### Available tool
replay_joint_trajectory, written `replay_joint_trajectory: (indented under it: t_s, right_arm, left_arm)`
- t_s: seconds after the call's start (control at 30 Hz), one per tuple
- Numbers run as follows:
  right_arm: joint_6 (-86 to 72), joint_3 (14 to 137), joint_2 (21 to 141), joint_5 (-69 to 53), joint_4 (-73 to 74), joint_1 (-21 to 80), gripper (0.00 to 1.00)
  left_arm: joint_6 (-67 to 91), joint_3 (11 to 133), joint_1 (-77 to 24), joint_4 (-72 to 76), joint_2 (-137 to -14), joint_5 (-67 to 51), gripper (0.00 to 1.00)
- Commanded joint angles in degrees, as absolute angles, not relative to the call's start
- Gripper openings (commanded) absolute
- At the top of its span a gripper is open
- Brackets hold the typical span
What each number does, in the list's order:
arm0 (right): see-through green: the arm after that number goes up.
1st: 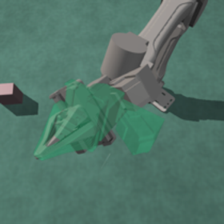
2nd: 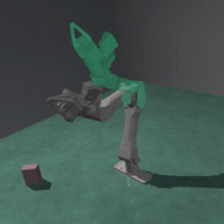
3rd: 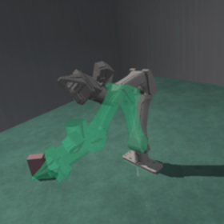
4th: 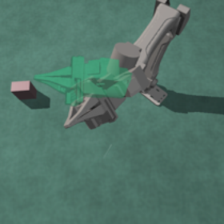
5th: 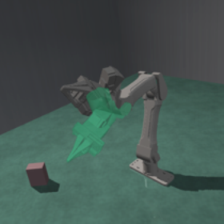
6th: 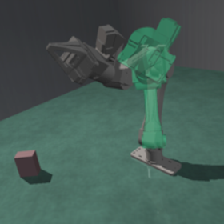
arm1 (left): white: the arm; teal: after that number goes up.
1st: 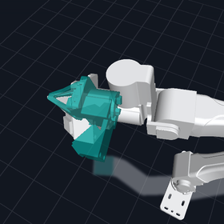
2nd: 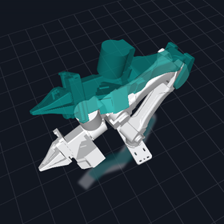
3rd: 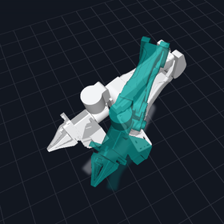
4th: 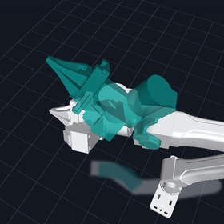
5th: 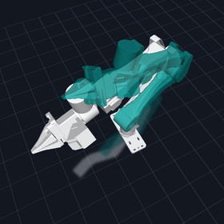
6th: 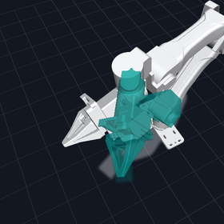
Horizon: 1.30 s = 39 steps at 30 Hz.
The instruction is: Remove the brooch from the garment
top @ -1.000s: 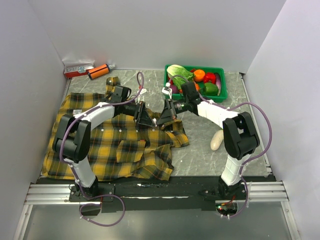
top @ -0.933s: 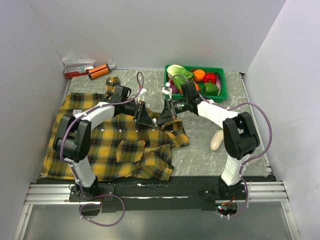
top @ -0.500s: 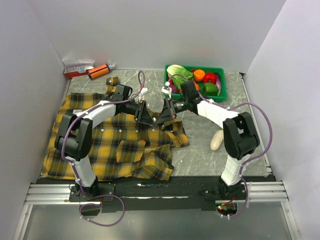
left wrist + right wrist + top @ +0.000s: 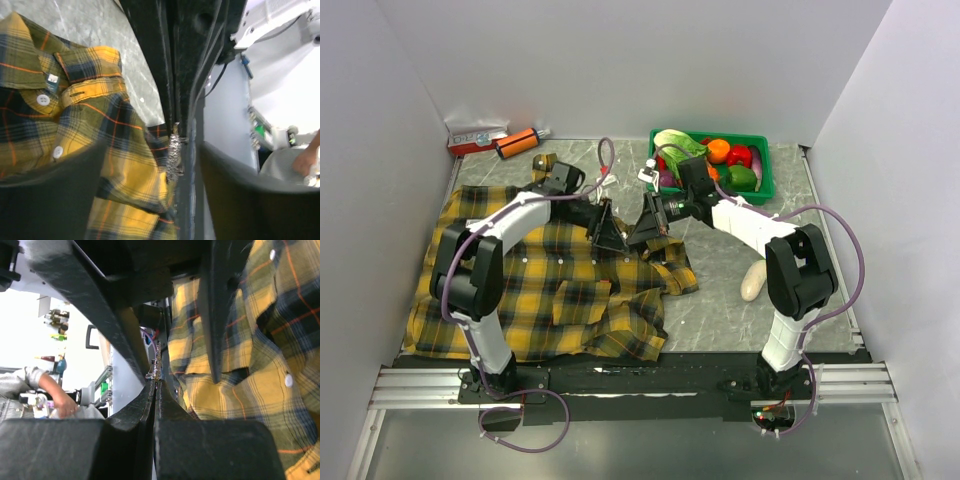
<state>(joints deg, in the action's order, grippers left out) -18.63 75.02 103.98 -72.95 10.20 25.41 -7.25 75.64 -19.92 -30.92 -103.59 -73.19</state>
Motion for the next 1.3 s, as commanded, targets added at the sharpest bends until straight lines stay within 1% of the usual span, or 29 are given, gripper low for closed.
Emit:
replay_joint_trajectory:
  t_s: [0.0, 0.07, 0.1, 0.13, 0.17, 0.2, 0.27, 0.3, 0.33, 0.37, 0.4, 0.43, 0.47, 0.5, 0.6, 0.67, 0.7, 0.77, 0.8, 0.83, 0.9, 0.93, 0.97, 1.03, 1.17, 1.23, 1.27]
  right_arm:
    - [-18.19, 78.75, 103.45, -75.15, 9.05, 26.02, 0.0]
    - [-17.41, 79.28, 103.71, -74.97, 9.84, 25.66, 0.0]
    - [-17.23, 79.28, 103.88, -74.97, 9.93, 25.66, 0.0]
    - [-17.14, 79.36, 103.8, -74.97, 9.93, 25.4, 0.0]
    - [-17.14, 79.54, 103.89, -74.88, 10.02, 25.31, 0.0]
    - [-17.14, 79.54, 103.89, -74.88, 10.11, 25.23, 0.0]
    - [-17.14, 80.15, 103.8, -74.97, 10.28, 25.14, 0.0]
    - [-17.05, 80.33, 103.8, -75.06, 10.37, 25.05, 0.0]
    - [-16.79, 80.85, 103.71, -74.97, 10.46, 25.05, 0.0]
    - [-16.7, 81.21, 103.62, -74.97, 11.24, 24.87, 0.0]
    - [-15.83, 81.73, 103.54, -74.8, 11.86, 24.7, 0.0]
    - [-14.78, 82.96, 103.45, -74.62, 13.17, 24.7, 0.0]
    - [-13.11, 83.84, 103.01, -74.36, 14.84, 24.26, 0.0]
    - [-9.18, 84.72, 102.75, -73.31, 19.29, 23.65, 0.0]
    - [-2.58, 87.97, 101.25, -71.72, 26.68, 21.28, 0.0]
    - [1.56, 90.17, 100.12, -70.58, 30.91, 19.61, 0.0]
    - [6.45, 91.05, 99.76, -69.79, 33.37, 18.03, 0.0]
    - [12.1, 93.42, 97.92, -65.23, 42.33, 16.44, 0.0]
    - [18.65, 93.95, 96.95, -62.78, 45.15, 15.65, 0.0]
    - [22.03, 93.96, 95.9, -58.14, 51.27, 14.08, 0.0]
    - [30.44, 92.21, 91.42, -52.67, 55.87, 12.4, 0.0]
    - [32.93, 91.24, 90.45, -47.95, 61.55, 10.91, 0.0]
    - [35.48, 90.97, 89.05, -45.73, 65.0, 9.94, 0.0]
    - [39.72, 87.83, 87.02, -39.94, 67.67, 8.1, 0.0]
    - [43.67, 82.62, 79.56, -23.43, 70.39, 0.47, 0.0]
    - [46.31, 80.61, 76.57, -19.18, 70.93, -3.41, 0.0]
    - [47.28, 79.99, 75.51, -17.42, 71.28, -7.43, 0.0]
  left_arm:
    - [-24.15, 85.75, -15.58, -48.39, -101.16, -73.65, 0.96]
    - [-30.21, 89.89, -13.11, -58.5, -102.39, -73.92, 0.96]
    - [-32.06, 94.7, -10.57, -61.58, -103.96, -73.92, 0.96]
    - [-36.08, 97.44, -9.15, -68.57, -105.02, -74.35, 0.96]
    - [-37.43, 100.43, -7.66, -71.51, -106.25, -74.44, 0.96]
    - [-38.66, 106.38, -5.12, -74.07, -108.96, -74.62, 0.96]
    - [-39.47, 111.51, -3.09, -77.86, -111.17, -74.27, 0.96]
    - [-37.2, 112.4, -1.51, -74.91, -111.01, -73.66, 0.96]
    - [-30.13, 111.45, -0.97, -71.23, -110.31, -72.61, 0.96]
    - [-26.32, 110.14, -0.53, -62.23, -109.35, -70.42, 0.96]
    - [-22.45, 107.26, -0.18, -57.96, -107.42, -69.1, 0.96]
    - [-14.76, 105.92, -0.18, -53.92, -106.27, -66.91, 0.96]
    - [-11.89, 104.6, -0.18, -49.61, -105.22, -63.58, 0.96]
    - [-10.04, 102.59, -0.18, -44.35, -103.38, -62.33, 0.96]
    - [-3.09, 100.73, -0.18, -35.28, -101.17, -58.99, 0.96]
    - [2.69, 101.16, -0.18, -32.36, -101.25, -55.92, 0.96]
    - [4.46, 102.29, -0.18, -30.78, -102.21, -52.68, 0.96]
    - [7.9, 103.79, -0.18, -29.8, -103.35, -49.67, 0.97]
    - [8.26, 104.93, -0.18, -29.45, -104.32, -48.44, 0.96]
    - [8.09, 105.55, -0.18, -29.01, -104.76, -47.82, 0.96]
    - [7.65, 107.57, -1.05, -29.0, -106.25, -46.76, 0.96]
    - [7.99, 108.36, -1.32, -28.92, -106.96, -46.93, 0.96]
    - [8.35, 109.76, -1.75, -28.74, -107.66, -47.11, 0.96]
    - [8.79, 111.09, -2.98, -28.39, -109.42, -47.02, 0.96]
    - [7.47, 114.95, -5.27, -29.26, -112.06, -45.97, 0.96]
    - [7.38, 115.75, -6.24, -29.35, -113.64, -45.79, 0.96]
    - [7.64, 116.45, -6.41, -29.27, -114.16, -45.62, 0.96]
